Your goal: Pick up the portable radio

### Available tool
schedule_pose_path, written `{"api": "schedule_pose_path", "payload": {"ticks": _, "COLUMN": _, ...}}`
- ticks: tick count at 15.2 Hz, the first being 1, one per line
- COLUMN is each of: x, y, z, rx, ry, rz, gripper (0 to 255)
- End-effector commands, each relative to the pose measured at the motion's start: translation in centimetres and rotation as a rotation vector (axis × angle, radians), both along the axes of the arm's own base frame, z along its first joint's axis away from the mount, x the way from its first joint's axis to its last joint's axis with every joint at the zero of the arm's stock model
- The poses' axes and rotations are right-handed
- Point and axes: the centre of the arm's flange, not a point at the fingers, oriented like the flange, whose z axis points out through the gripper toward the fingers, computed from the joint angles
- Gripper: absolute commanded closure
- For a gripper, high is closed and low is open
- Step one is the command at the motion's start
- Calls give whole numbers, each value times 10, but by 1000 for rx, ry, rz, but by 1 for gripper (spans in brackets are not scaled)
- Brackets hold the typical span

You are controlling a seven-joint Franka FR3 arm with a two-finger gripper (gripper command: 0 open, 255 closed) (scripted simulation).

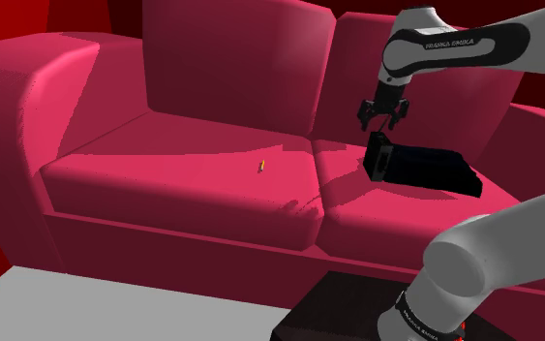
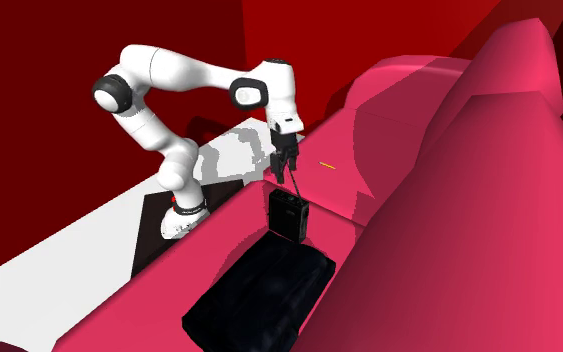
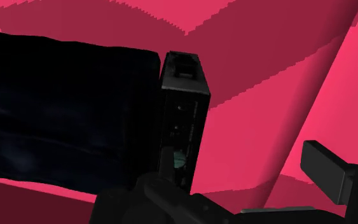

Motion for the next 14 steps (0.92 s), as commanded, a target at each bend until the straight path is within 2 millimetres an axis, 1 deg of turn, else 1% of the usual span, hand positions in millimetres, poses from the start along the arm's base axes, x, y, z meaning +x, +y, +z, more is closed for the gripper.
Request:
{"api": "schedule_pose_path", "payload": {"ticks": 1, "x": -1, "y": -24, "z": -5, "rx": -15, "ry": 9, "rz": -55, "gripper": 0}}
{"api": "schedule_pose_path", "payload": {"ticks": 3, "x": -7, "y": -47, "z": -9, "rx": -28, "ry": 17, "rz": -108, "gripper": 0}}
{"api": "schedule_pose_path", "payload": {"ticks": 4, "x": -7, "y": -49, "z": -10, "rx": -30, "ry": 18, "rz": -114, "gripper": 0}}
{"api": "schedule_pose_path", "payload": {"ticks": 10, "x": -7, "y": -49, "z": -41, "rx": -30, "ry": 18, "rz": -114, "gripper": 0}}
{"api": "schedule_pose_path", "payload": {"ticks": 11, "x": -7, "y": -49, "z": -50, "rx": -30, "ry": 18, "rz": -114, "gripper": 0}}
{"api": "schedule_pose_path", "payload": {"ticks": 13, "x": -7, "y": -49, "z": -50, "rx": -30, "ry": 18, "rz": -114, "gripper": 0}}
{"api": "schedule_pose_path", "payload": {"ticks": 14, "x": -7, "y": -49, "z": -49, "rx": -30, "ry": 18, "rz": -114, "gripper": 255}}
